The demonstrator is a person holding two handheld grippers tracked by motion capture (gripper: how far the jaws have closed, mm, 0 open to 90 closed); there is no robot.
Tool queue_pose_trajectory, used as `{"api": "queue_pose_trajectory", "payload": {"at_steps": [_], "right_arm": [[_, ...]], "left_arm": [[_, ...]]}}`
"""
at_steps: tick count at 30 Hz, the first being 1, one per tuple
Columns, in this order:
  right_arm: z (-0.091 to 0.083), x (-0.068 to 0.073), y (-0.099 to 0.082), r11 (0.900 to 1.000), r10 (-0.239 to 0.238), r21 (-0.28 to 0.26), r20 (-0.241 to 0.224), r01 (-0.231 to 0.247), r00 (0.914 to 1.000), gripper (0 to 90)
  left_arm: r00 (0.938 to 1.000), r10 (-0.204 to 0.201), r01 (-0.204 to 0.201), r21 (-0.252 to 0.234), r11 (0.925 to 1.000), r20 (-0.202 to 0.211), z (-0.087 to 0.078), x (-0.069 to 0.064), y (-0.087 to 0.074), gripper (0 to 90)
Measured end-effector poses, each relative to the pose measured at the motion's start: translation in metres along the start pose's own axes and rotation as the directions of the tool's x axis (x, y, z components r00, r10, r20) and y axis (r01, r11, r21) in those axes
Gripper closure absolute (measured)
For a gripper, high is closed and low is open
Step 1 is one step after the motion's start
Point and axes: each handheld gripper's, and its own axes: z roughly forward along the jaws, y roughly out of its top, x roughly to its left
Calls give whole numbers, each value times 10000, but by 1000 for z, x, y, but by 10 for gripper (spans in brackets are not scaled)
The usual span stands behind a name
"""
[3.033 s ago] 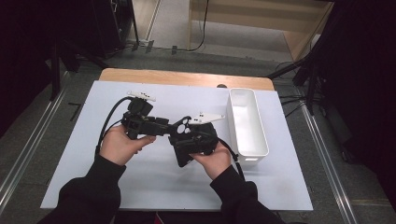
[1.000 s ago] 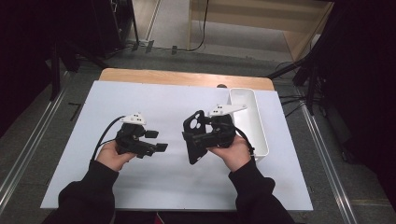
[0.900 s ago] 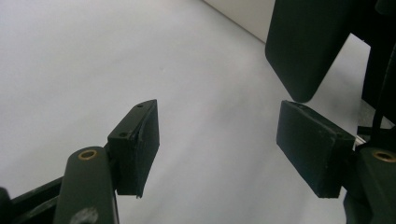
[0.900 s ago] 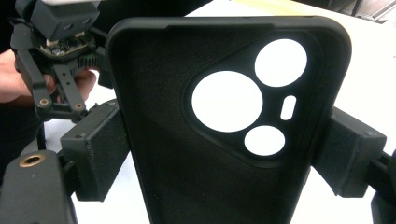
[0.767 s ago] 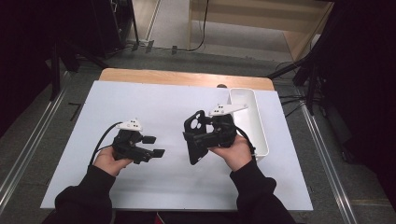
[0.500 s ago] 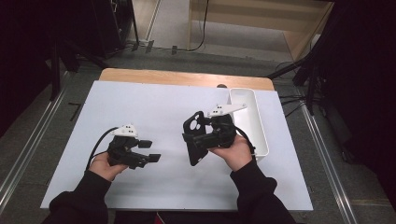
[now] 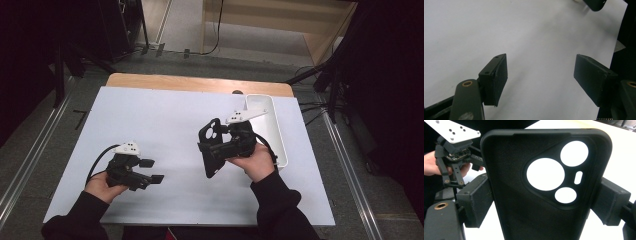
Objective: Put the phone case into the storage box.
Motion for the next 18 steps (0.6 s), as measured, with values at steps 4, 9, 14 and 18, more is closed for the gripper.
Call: {"api": "queue_pose_trajectory", "payload": {"at_steps": [4, 9, 14, 18], "right_arm": [[-7, 0, 3, 10000, 56, -65, 91, -55, 9999, 124], [-16, -2, 6, 9999, 91, -131, 184, -89, 9998, 124], [-22, -5, 8, 9997, 173, -179, 289, -167, 9994, 124], [-27, -8, 10, 9997, 187, -146, 397, -182, 9990, 124]], "left_arm": [[9999, -135, 136, 21, 9999, -79, -5, 3, -6, 269], [9992, -375, 378, 245, 9990, -120, -8, 5, -11, 269], [9987, -491, 492, 178, 9986, -96, -8, 7, -11, 269], [9982, -598, 599, 192, 9980, -43, -9, 8, -12, 270]]}}
